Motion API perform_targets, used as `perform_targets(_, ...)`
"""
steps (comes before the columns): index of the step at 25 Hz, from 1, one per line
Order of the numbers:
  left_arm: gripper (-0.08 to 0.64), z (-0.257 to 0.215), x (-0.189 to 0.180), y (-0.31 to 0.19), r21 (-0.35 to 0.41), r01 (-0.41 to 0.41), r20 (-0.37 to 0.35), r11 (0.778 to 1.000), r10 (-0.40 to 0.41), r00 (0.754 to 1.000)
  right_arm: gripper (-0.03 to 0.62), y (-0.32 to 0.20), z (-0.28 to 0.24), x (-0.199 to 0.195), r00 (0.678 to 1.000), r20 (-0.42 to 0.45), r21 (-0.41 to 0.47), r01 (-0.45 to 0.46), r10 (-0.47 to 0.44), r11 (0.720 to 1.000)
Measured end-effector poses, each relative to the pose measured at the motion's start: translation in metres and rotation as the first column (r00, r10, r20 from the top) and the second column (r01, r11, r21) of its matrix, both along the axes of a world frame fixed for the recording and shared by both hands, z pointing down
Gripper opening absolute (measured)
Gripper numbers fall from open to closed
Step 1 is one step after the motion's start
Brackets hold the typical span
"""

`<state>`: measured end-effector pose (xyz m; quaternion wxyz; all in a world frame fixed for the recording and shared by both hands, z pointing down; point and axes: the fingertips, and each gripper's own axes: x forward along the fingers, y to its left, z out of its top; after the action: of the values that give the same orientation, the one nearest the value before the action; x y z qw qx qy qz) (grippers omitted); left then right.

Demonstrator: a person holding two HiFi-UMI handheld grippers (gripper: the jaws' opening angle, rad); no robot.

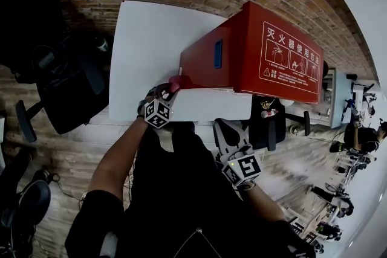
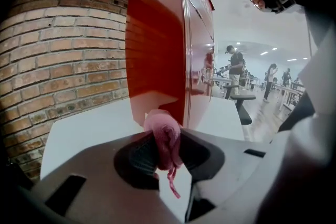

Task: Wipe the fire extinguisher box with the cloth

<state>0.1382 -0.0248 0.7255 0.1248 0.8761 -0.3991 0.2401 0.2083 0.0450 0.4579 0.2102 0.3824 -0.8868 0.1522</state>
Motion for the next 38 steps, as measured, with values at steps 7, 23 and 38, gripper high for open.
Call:
perform_targets(7, 0.107, 0.028, 0.002, 0.001, -0.05, -0.017, 0.052, 0.999, 0.02, 0.998, 0.019, -0.003, 0.005, 0.0, 1.0, 0.003, -0.013, -0.005, 0.005, 1.0)
perform_targets(23, 0.107, 0.044, -0.003, -0.011, -0.116, 0.023, 0.025, 0.993, -0.02, 0.999, 0.02, -0.01, 0.012, -0.002, 1.0, -0.021, -0.024, 0.017, -0.017, 1.0)
perform_targets(38, 0.107, 0.053, -0.012, -0.052, -0.118, 0.014, 0.054, 0.993, -0.008, 0.998, 0.02, -0.016, 0.02, 0.002, 1.0, -0.024, -0.051, 0.0, -0.001, 0.999)
